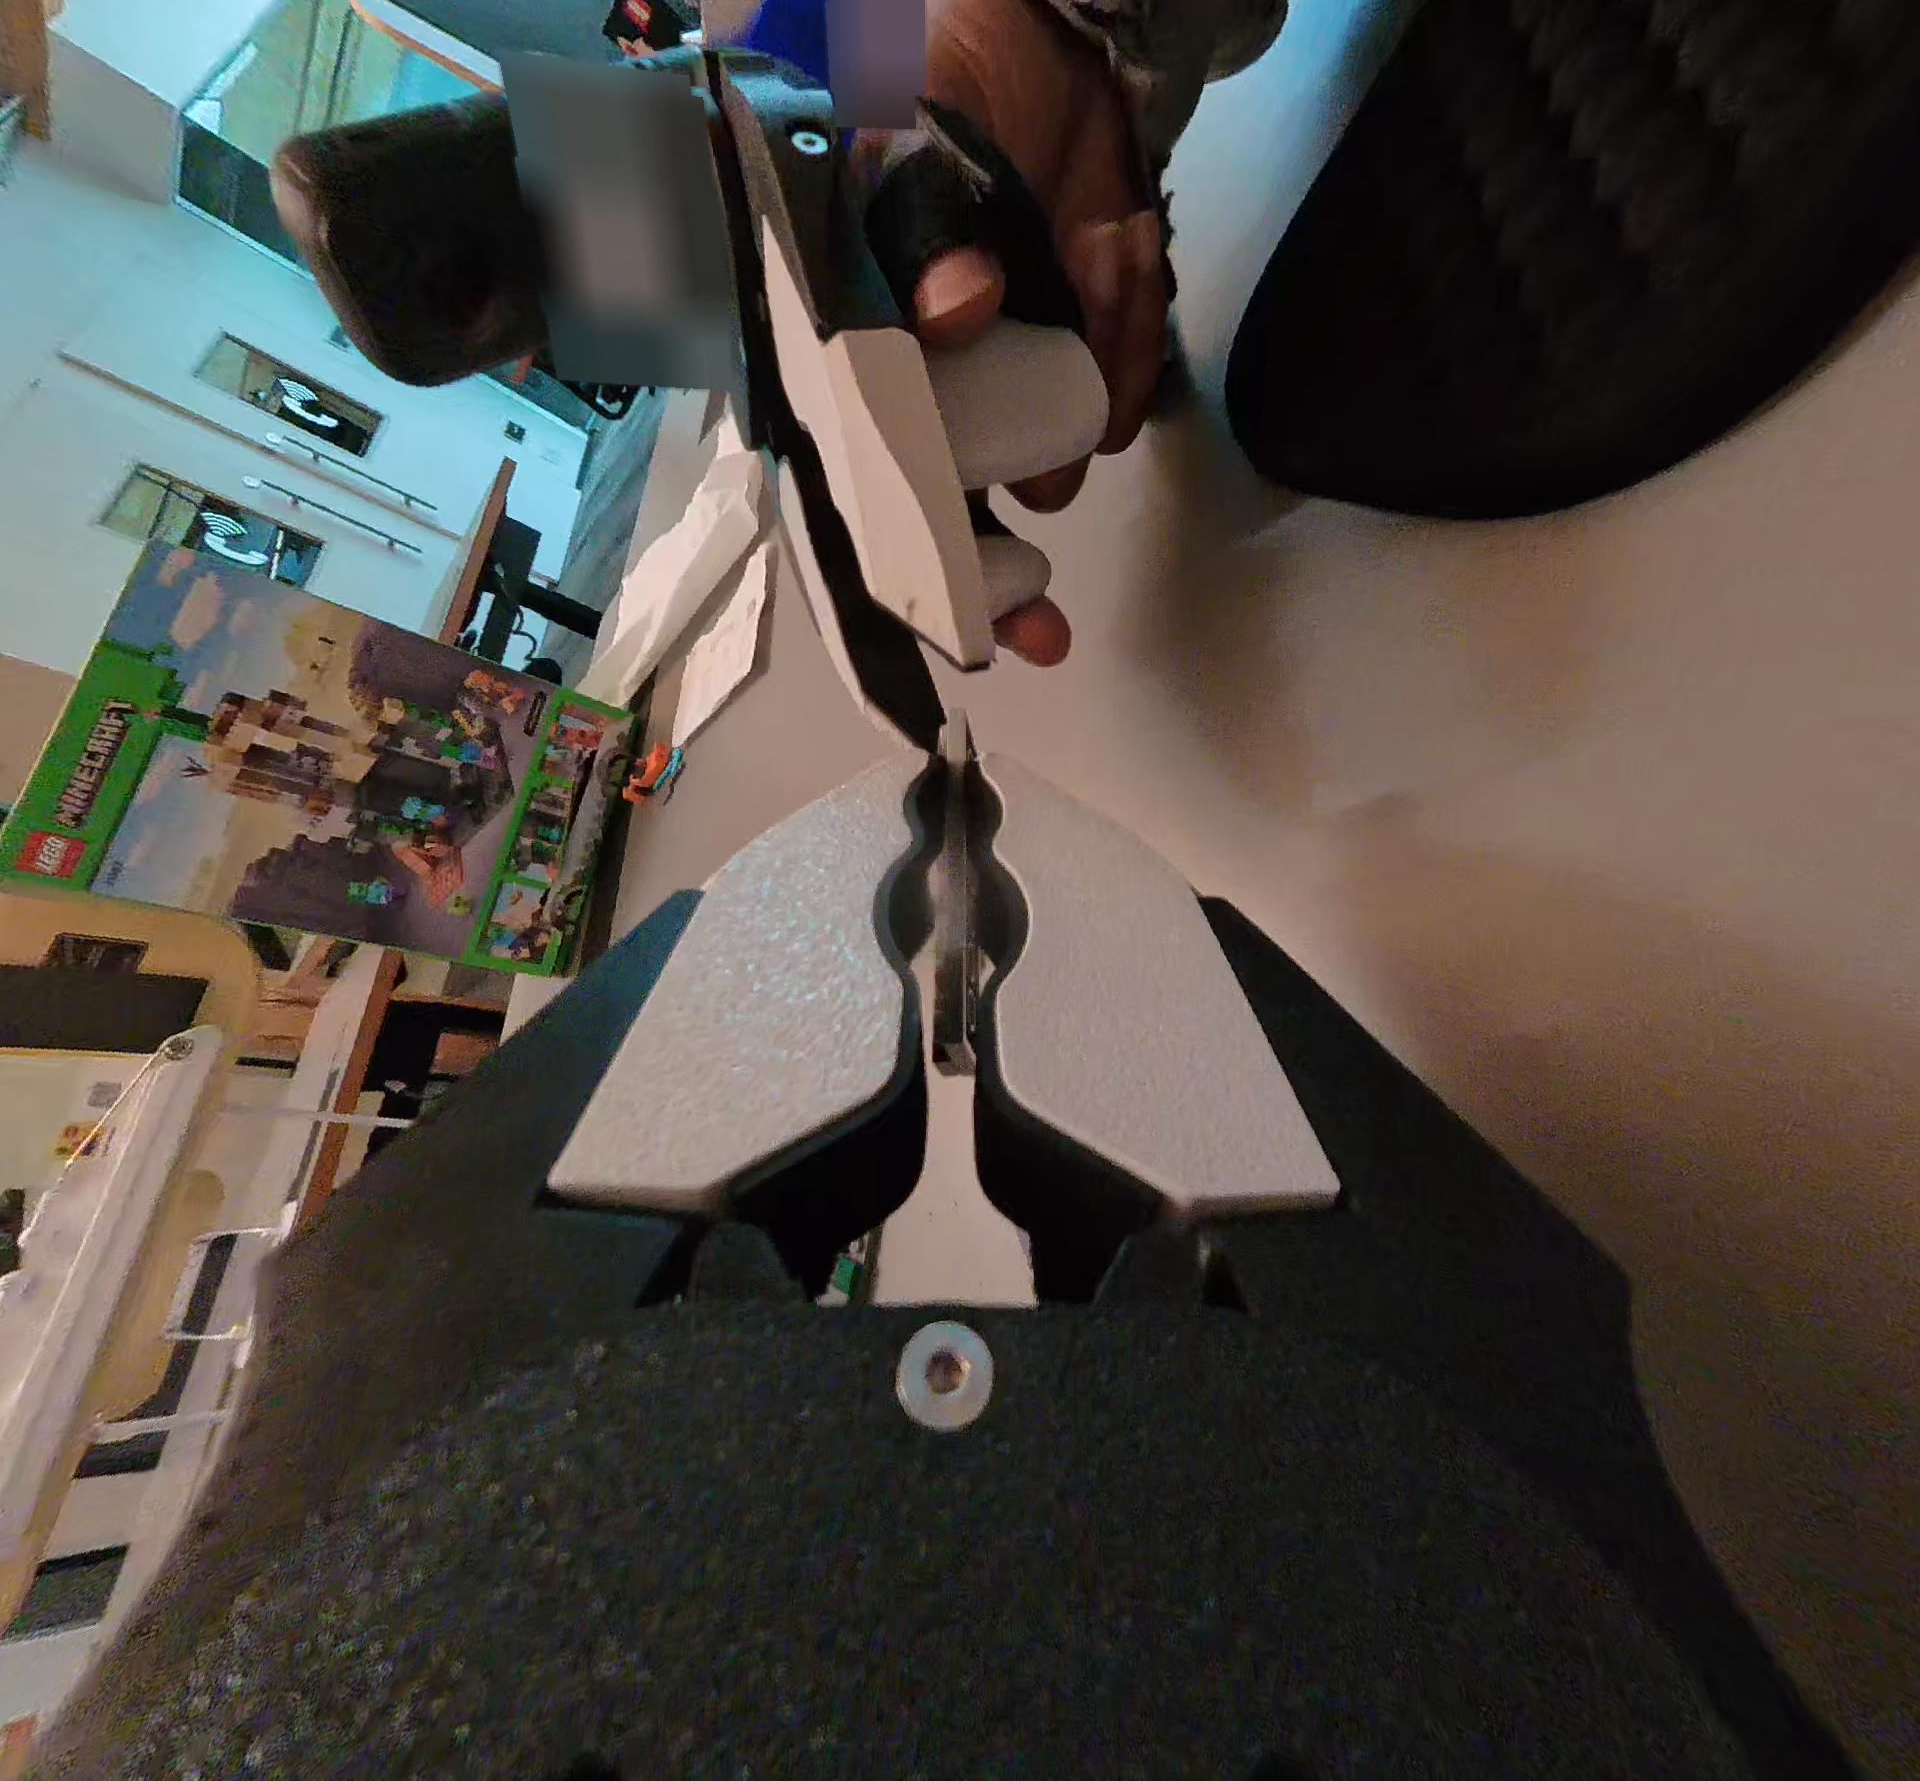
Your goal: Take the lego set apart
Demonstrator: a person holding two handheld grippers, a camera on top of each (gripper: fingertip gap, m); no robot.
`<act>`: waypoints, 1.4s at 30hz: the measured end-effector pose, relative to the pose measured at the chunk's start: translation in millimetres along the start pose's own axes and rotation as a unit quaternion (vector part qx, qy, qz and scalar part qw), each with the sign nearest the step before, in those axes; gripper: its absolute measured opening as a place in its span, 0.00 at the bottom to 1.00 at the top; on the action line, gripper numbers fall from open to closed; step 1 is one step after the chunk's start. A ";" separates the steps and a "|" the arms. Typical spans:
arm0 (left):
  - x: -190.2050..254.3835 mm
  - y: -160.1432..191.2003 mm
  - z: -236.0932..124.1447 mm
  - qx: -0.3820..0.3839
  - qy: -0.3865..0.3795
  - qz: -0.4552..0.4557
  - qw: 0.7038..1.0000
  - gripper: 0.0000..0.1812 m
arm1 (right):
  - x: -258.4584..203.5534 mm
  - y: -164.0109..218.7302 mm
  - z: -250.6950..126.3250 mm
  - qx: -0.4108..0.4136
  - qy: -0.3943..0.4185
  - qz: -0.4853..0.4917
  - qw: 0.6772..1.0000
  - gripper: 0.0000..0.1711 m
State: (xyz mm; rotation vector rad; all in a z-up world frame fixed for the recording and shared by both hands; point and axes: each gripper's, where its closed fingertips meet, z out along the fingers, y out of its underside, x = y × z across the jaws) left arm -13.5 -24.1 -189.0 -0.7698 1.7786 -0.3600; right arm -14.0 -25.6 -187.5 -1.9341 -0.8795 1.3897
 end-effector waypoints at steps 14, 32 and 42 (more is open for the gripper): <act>2.5 -3.2 -1.7 0.008 -0.011 0.024 1.000 0.02 | 2.9 1.5 8.1 -0.034 -0.030 -0.013 0.999 0.10; -27.5 5.3 -7.3 0.115 0.146 -0.641 0.745 0.11 | 11.2 -27.7 -26.9 0.060 0.178 -0.428 0.884 0.10; -29.1 -3.7 -6.2 0.157 0.156 -0.666 0.713 0.04 | 6.8 -30.6 -13.7 0.017 0.263 -0.572 0.777 0.10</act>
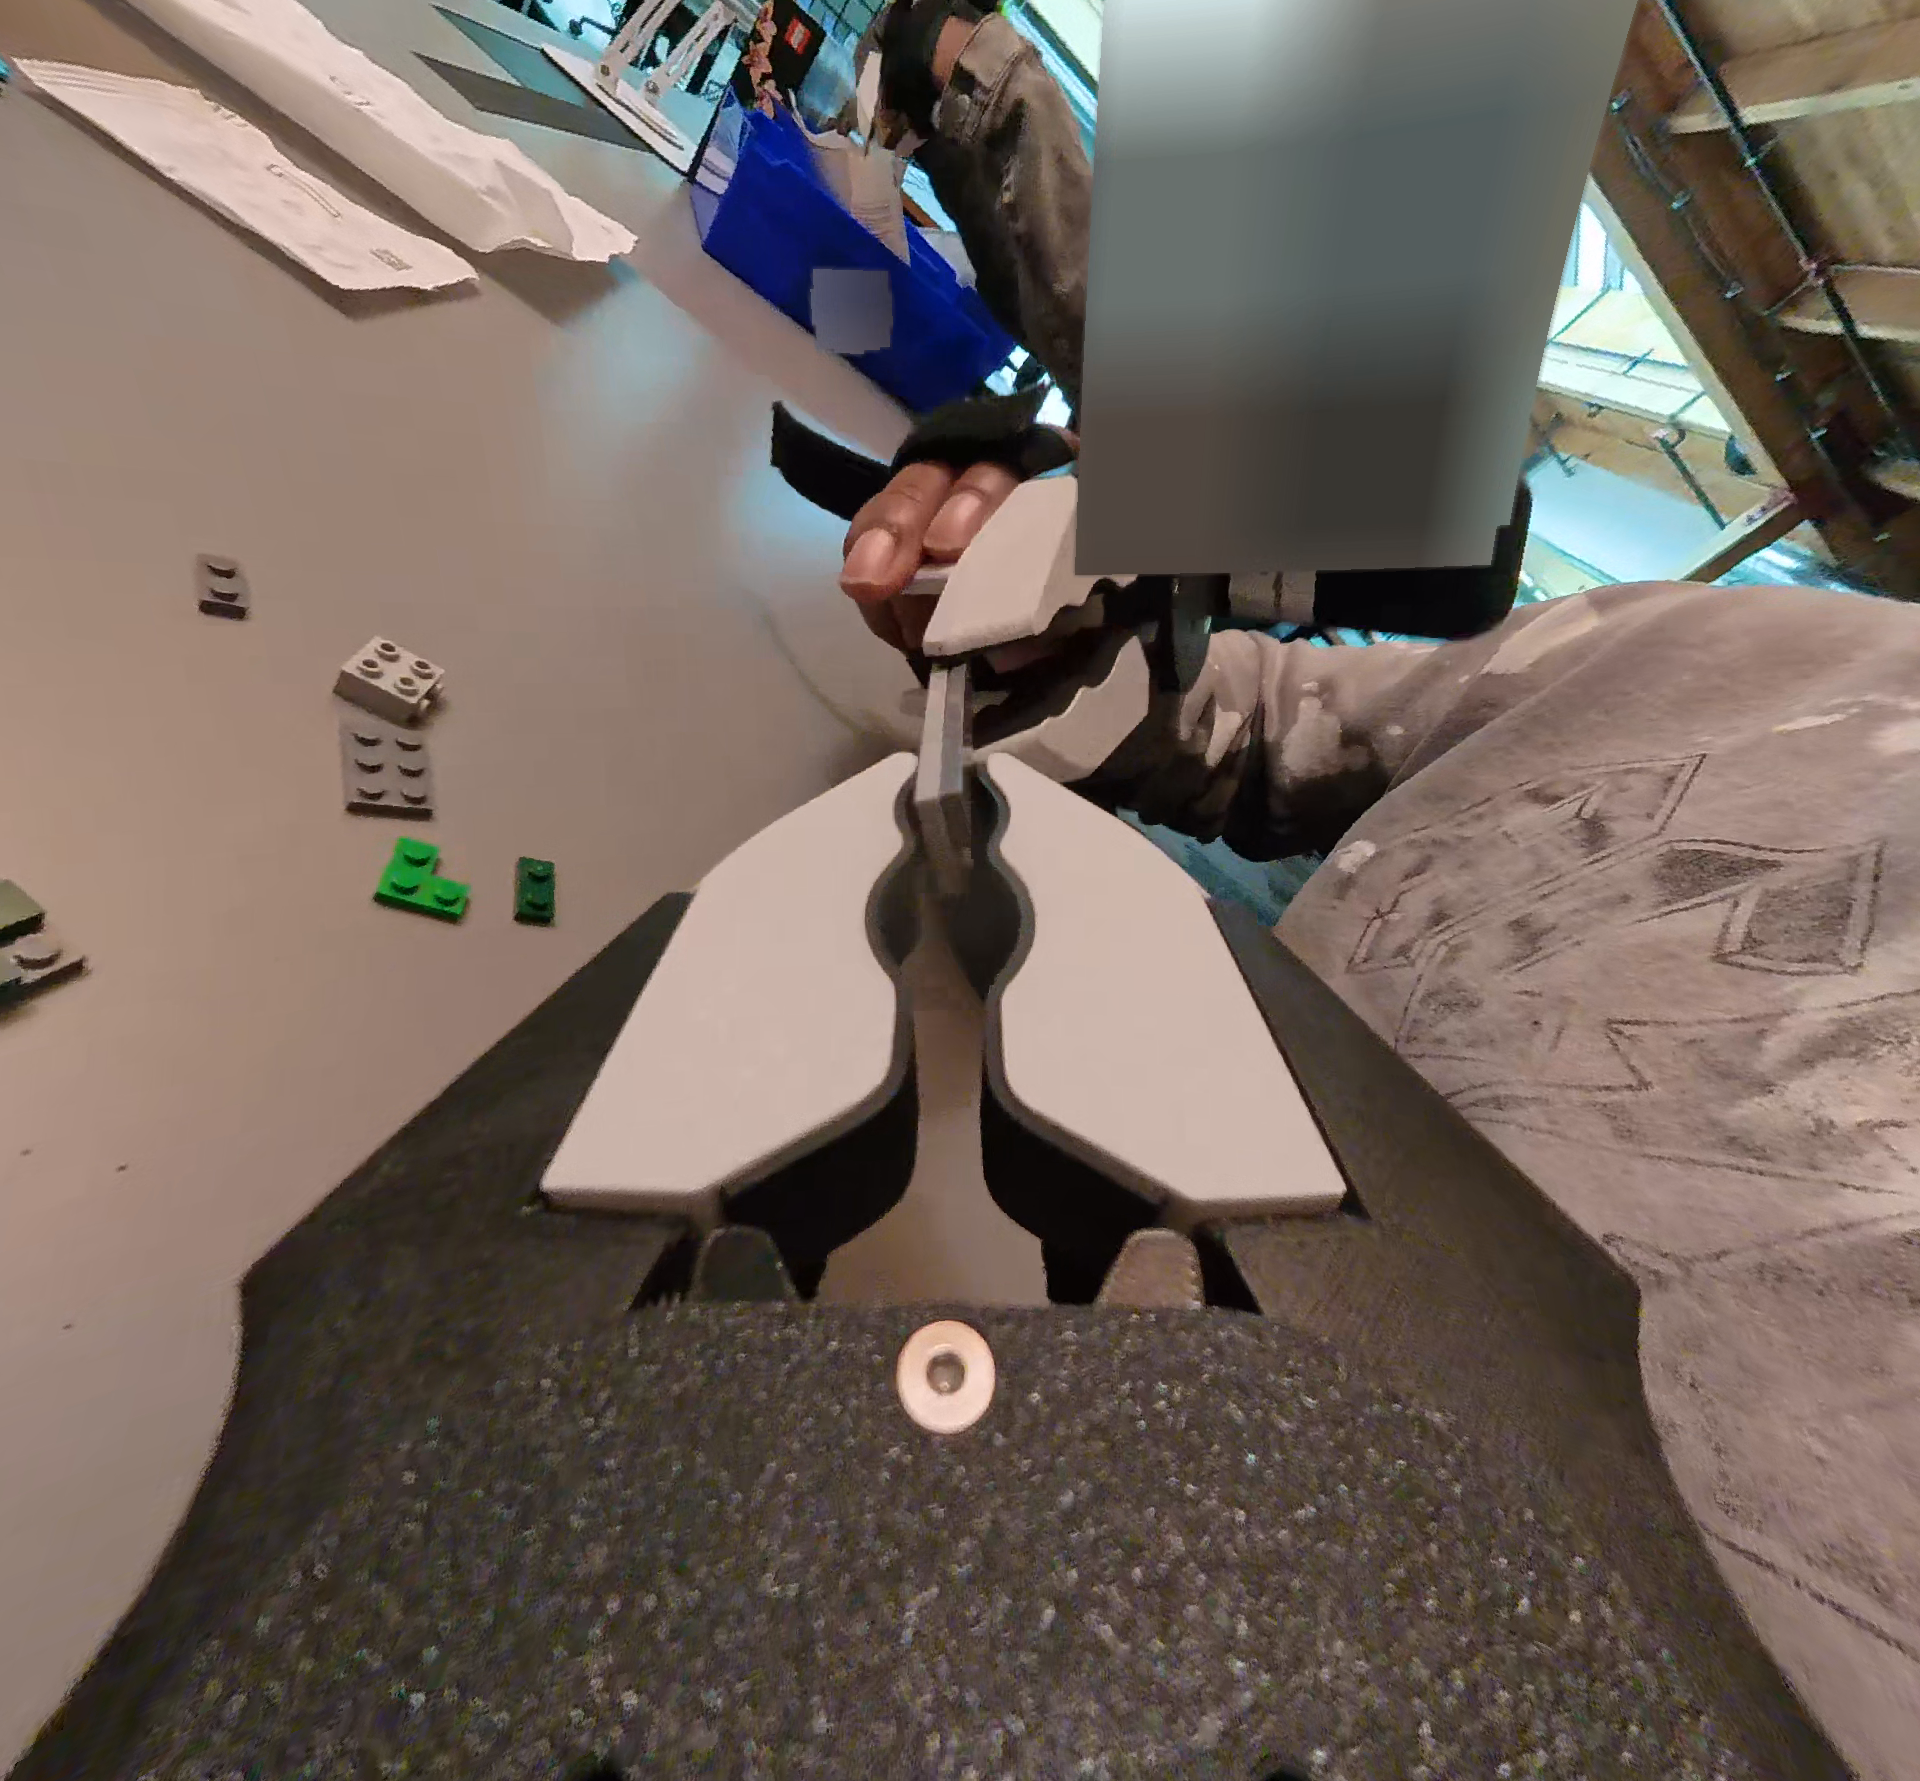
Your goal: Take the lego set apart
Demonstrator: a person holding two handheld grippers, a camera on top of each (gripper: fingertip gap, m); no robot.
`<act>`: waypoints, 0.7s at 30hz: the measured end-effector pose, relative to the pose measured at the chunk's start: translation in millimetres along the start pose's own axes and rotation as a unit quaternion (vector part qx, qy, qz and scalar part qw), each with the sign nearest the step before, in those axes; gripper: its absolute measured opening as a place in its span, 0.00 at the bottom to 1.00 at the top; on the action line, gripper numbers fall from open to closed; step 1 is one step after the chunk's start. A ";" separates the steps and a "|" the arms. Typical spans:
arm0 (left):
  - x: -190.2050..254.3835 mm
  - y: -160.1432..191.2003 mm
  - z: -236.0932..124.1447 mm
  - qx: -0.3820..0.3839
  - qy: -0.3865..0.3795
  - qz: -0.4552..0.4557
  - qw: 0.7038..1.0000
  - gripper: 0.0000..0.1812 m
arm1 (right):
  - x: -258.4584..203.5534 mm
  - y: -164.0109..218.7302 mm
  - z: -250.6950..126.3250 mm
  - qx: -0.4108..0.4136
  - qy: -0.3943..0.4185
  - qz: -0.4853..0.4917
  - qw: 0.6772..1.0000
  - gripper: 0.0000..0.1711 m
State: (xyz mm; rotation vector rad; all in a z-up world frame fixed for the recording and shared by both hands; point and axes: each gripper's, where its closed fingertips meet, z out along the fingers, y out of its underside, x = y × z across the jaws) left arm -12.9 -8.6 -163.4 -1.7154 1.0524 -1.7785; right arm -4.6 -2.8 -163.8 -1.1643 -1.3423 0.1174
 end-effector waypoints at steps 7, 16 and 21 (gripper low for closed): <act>-8.3 1.4 -1.4 -0.011 -0.042 0.049 0.998 0.03 | 0.2 7.5 6.2 -0.028 0.029 -0.030 0.999 0.10; -22.4 2.5 -6.3 -0.035 -0.119 0.091 0.988 0.03 | -0.8 20.4 4.2 -0.082 -0.008 -0.046 0.996 0.10; -26.8 7.3 -3.2 -0.065 -0.171 0.140 0.973 0.03 | -2.2 25.0 10.7 -0.125 -0.018 -0.045 0.991 0.08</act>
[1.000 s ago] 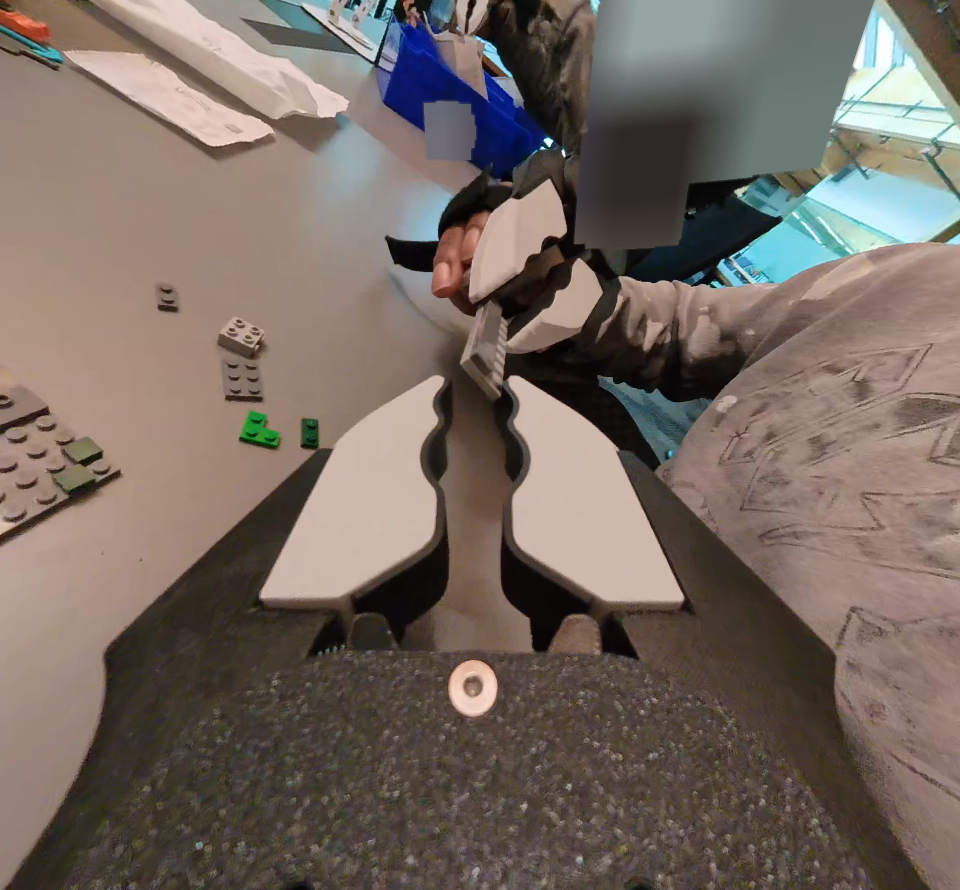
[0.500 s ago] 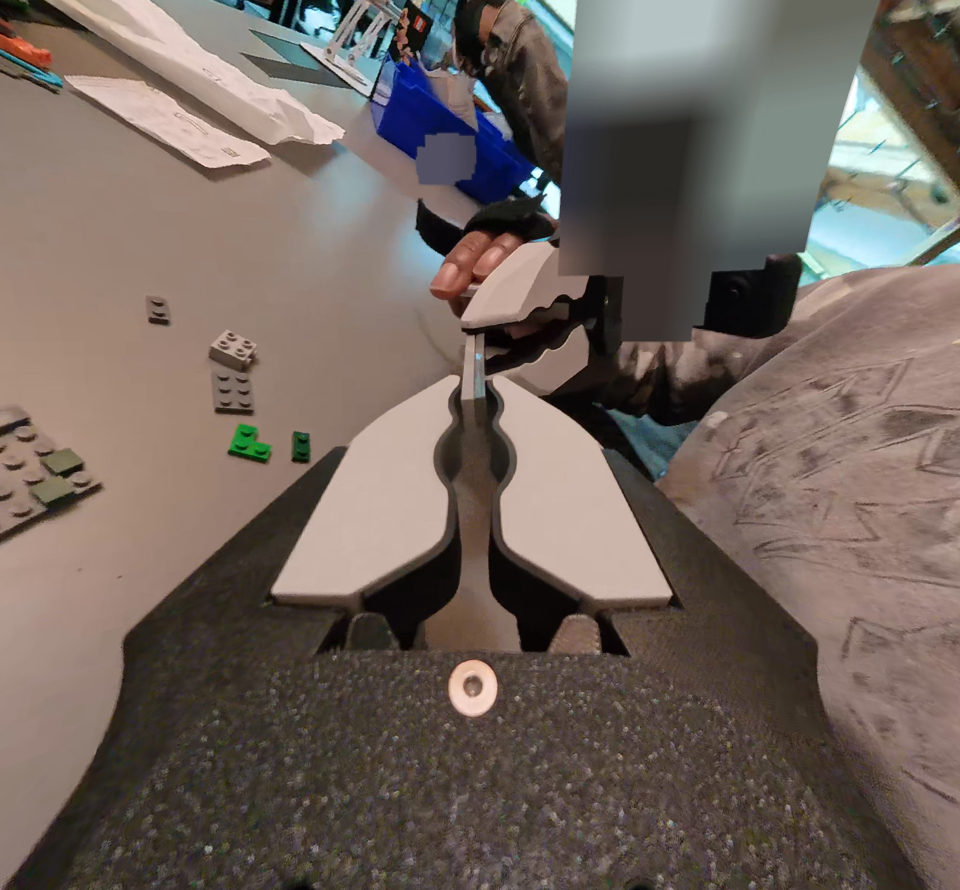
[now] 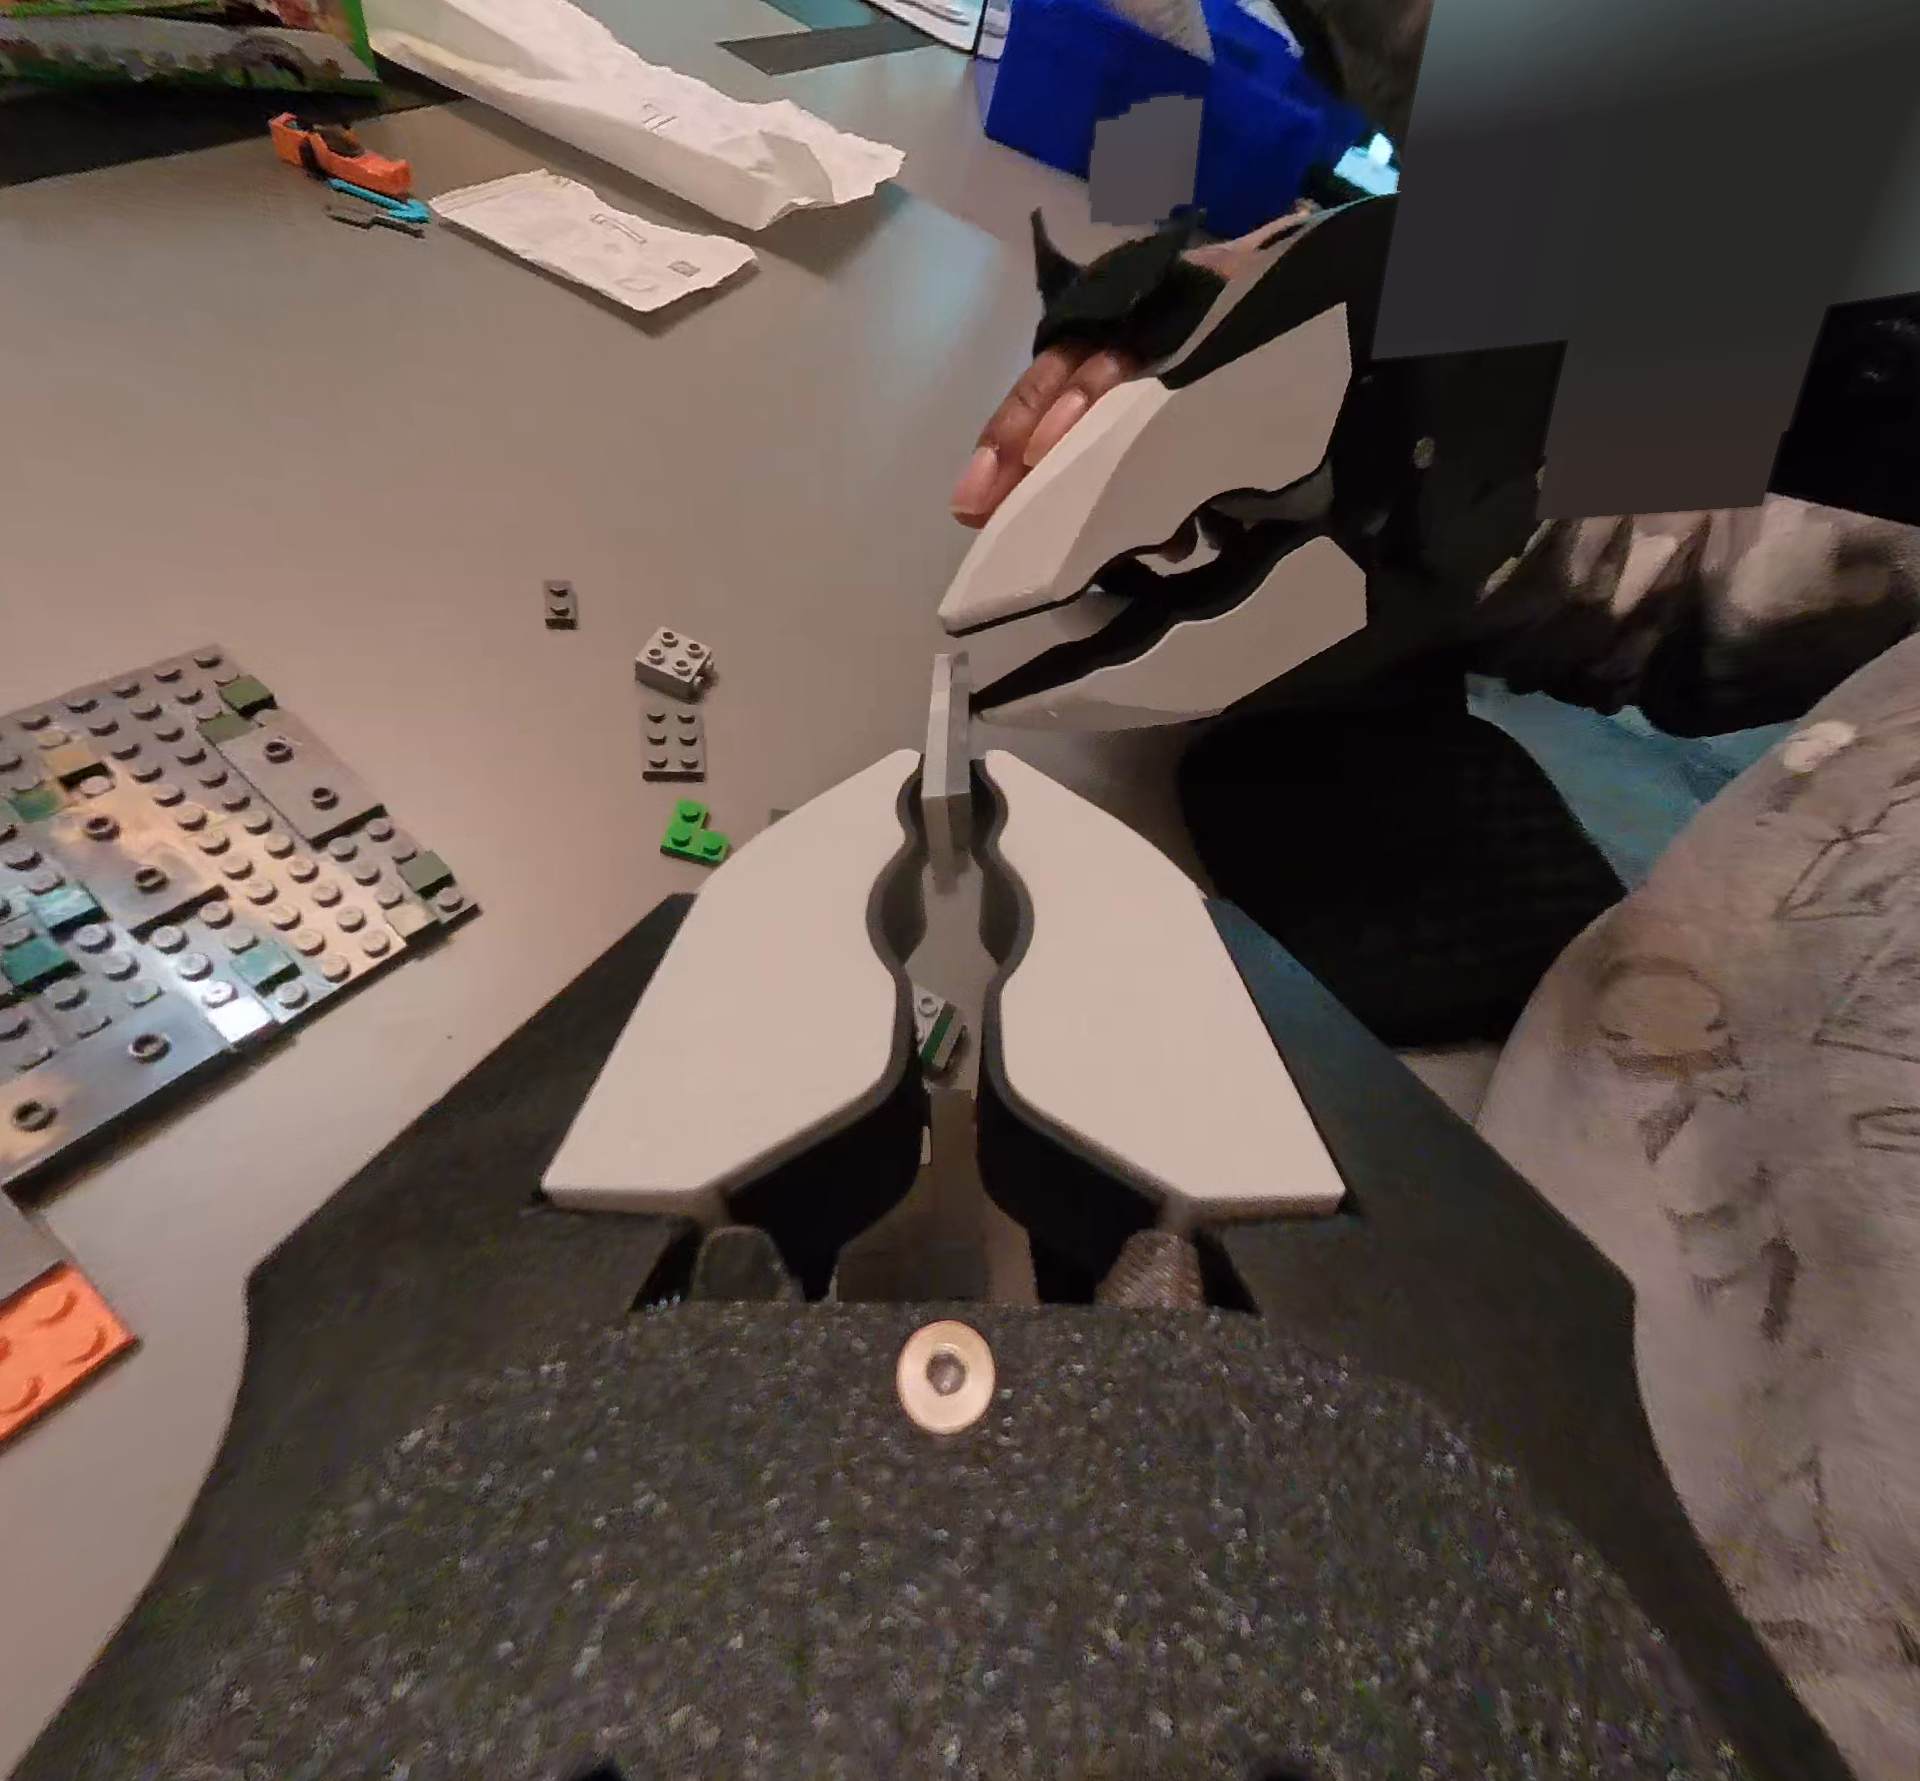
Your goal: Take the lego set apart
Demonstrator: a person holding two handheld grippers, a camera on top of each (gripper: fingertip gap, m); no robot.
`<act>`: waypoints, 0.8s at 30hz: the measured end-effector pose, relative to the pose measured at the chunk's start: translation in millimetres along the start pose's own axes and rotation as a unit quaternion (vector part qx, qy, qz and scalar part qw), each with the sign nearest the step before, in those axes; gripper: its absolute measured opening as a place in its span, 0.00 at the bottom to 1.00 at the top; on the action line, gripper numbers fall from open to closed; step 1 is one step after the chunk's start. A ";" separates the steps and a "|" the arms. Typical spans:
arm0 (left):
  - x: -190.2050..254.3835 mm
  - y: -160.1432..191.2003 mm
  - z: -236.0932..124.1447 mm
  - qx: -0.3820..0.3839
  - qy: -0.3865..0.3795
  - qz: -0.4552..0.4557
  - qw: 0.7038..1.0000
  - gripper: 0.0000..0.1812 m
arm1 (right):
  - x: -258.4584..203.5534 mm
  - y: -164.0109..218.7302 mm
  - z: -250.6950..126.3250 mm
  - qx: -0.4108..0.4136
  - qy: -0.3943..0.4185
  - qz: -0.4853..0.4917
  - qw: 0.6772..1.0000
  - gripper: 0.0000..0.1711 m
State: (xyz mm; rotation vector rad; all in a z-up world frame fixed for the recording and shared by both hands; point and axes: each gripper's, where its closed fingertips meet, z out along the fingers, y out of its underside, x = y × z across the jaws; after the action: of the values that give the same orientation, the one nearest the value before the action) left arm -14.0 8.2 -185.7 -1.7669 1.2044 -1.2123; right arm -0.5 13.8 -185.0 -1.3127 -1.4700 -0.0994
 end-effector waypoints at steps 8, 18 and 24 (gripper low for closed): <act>-5.0 0.4 -1.1 -0.008 -0.038 0.017 0.999 0.03 | -2.0 1.0 8.6 -0.057 0.013 -0.031 0.998 0.06; -1.4 -1.1 -3.9 -0.016 -0.070 0.086 0.994 0.03 | -3.9 -4.2 10.7 -0.077 0.003 -0.012 0.997 0.06; -14.6 -2.0 0.3 -0.029 -0.108 0.073 0.991 0.03 | 1.5 6.5 19.3 -0.104 0.043 -0.015 0.994 0.04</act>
State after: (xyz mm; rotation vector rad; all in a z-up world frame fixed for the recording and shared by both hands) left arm -15.1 22.6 -188.7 -1.7674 1.2256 -0.8856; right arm -7.7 30.1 -195.0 -1.4354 -1.4349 -0.3319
